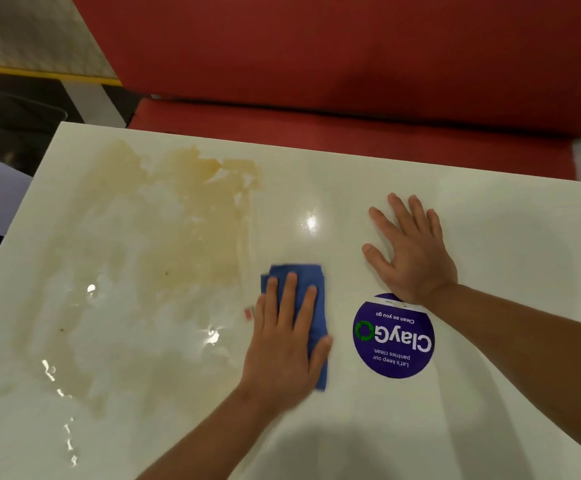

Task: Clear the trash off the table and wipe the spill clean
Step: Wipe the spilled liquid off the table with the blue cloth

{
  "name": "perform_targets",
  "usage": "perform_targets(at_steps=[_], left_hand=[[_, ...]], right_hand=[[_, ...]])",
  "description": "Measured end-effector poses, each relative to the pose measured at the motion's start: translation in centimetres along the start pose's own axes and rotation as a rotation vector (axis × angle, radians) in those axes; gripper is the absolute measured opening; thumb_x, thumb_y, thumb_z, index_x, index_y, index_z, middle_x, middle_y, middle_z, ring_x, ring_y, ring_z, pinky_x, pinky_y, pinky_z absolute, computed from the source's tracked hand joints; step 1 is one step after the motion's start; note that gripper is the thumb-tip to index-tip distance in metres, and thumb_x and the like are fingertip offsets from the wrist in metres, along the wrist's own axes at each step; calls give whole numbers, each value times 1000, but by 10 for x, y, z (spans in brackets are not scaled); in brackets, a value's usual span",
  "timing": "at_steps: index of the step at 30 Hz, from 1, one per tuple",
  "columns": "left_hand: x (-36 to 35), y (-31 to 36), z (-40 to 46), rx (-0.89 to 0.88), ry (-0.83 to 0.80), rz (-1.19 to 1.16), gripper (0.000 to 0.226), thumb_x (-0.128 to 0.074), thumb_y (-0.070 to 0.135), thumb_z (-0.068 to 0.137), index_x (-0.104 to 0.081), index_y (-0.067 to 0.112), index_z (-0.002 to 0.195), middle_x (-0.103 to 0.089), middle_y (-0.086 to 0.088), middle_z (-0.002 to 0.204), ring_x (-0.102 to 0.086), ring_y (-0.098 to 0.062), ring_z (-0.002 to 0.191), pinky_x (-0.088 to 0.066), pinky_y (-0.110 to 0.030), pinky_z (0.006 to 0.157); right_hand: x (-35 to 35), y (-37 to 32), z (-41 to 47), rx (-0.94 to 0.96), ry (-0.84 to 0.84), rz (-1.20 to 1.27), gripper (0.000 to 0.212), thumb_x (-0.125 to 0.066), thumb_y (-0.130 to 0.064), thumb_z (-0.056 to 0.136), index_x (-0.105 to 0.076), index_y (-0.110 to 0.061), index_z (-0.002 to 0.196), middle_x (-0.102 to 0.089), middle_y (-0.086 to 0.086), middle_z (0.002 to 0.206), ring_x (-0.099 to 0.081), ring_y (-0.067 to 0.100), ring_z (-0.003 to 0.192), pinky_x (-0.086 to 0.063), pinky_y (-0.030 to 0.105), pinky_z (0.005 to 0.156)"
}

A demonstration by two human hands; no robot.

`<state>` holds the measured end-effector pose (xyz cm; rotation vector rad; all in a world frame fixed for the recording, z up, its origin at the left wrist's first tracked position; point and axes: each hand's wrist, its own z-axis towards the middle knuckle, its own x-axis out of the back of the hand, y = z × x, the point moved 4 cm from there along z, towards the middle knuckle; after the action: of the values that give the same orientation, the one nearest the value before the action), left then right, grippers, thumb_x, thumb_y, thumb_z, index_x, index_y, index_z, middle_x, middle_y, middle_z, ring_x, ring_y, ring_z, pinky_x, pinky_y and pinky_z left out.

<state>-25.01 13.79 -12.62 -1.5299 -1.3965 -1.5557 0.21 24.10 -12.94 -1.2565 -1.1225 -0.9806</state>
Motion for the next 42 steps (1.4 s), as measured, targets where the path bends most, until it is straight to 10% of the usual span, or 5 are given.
perform_targets(at_steps=[13,24,35,42], left_hand=[[42,-27,177,-11,-7,37,71,-10,53,103,-17,15,162,-5,-16,169,1,-42,155,-6,-53,125],[-5,20,11,17,-2,12,64,-18,48,108,-12,16,163,-4,-14,170,0,-39,156,-9,-50,125],[45,-14,209,137,7,4,66,-22,49,107,-5,17,163,3,-14,170,7,-39,155,-1,-51,126],[16,6,82,77,90,-37,64,-24,44,107,-15,12,162,-8,-17,169,-3,-41,155,-9,-52,126]], right_hand=[[-5,3,0,3,-2,-16,68,-31,-62,101,-26,-29,161,-12,3,171,-4,29,158,-7,53,127],[-3,1,0,-13,-29,-22,70,-24,-63,101,-25,-28,161,-12,5,171,-5,31,158,-9,54,127],[0,-1,1,-41,-60,20,64,-18,-54,103,-26,-29,161,-11,2,171,-2,28,158,-4,50,128],[0,0,1,-26,-41,42,60,-21,-50,105,-29,-28,160,-14,4,171,-5,29,158,-6,51,127]])
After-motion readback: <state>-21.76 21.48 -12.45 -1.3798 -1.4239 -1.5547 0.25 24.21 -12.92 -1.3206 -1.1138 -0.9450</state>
